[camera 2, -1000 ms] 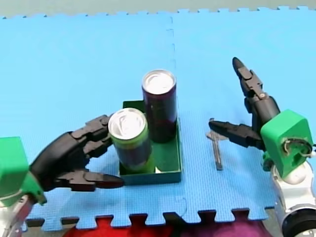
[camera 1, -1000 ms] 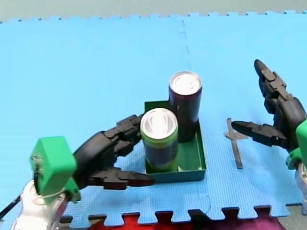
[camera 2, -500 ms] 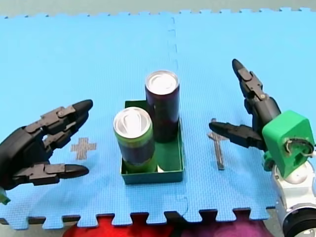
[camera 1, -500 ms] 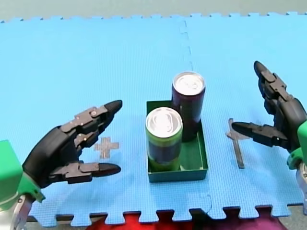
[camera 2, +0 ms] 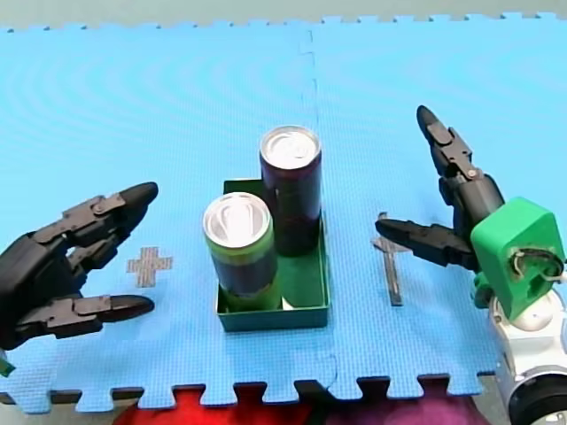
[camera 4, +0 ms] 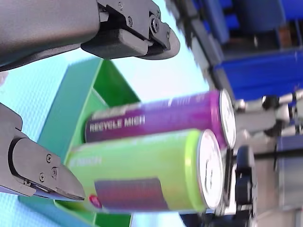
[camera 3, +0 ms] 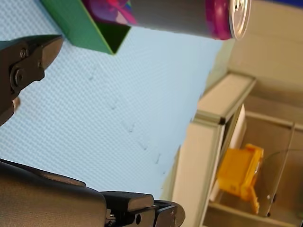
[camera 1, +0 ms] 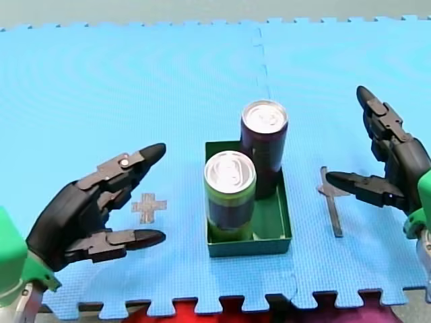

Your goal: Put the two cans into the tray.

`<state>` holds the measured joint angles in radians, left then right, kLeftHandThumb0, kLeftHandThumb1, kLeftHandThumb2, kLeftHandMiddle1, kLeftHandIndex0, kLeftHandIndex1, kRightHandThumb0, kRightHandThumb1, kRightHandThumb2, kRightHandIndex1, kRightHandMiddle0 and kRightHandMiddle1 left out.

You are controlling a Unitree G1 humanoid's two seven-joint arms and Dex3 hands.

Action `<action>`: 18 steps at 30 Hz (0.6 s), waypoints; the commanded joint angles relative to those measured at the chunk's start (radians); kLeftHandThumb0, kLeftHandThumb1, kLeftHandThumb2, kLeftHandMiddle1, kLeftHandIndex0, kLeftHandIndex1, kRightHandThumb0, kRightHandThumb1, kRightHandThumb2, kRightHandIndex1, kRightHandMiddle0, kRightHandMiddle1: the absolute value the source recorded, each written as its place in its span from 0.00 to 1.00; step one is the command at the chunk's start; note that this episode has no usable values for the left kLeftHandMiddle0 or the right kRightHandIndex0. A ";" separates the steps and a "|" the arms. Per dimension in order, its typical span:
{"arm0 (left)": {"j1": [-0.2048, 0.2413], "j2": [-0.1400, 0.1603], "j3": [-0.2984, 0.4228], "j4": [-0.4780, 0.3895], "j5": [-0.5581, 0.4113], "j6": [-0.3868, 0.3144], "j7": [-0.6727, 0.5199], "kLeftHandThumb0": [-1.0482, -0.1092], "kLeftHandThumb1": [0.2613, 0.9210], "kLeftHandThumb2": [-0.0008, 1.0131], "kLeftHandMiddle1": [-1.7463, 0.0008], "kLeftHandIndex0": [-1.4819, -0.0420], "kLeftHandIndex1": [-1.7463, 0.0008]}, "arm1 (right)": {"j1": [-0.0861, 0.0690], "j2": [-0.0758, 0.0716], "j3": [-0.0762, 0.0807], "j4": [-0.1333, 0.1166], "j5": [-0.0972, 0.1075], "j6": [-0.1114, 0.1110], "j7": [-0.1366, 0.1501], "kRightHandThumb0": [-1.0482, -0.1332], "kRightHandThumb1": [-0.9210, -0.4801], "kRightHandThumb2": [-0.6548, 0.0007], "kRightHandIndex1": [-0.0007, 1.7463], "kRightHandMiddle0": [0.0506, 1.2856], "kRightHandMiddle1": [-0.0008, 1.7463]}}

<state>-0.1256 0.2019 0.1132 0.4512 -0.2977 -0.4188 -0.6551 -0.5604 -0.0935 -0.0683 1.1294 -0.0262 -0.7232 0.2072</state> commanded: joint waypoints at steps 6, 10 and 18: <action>-0.134 -0.054 0.139 0.301 -0.152 -0.127 -0.095 0.00 0.80 0.00 0.98 0.76 0.99 | -0.003 -0.003 -0.001 -0.002 0.002 0.002 -0.003 0.49 0.36 1.00 0.00 0.08 0.00; -0.144 -0.058 0.161 0.327 -0.157 -0.148 -0.079 0.00 0.79 0.00 0.98 0.75 0.99 | -0.002 0.000 0.000 -0.005 0.002 0.003 -0.002 0.49 0.36 1.00 0.00 0.08 0.00; -0.195 -0.068 0.230 0.444 -0.205 -0.170 -0.107 0.05 0.64 0.00 0.99 0.72 0.99 | 0.004 0.005 0.003 -0.011 0.002 -0.001 0.004 0.46 0.34 0.99 0.00 0.08 0.00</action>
<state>-0.3046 0.1327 0.3253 0.8699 -0.4921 -0.5873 -0.7532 -0.5570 -0.0864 -0.0648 1.1242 -0.0280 -0.7231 0.2105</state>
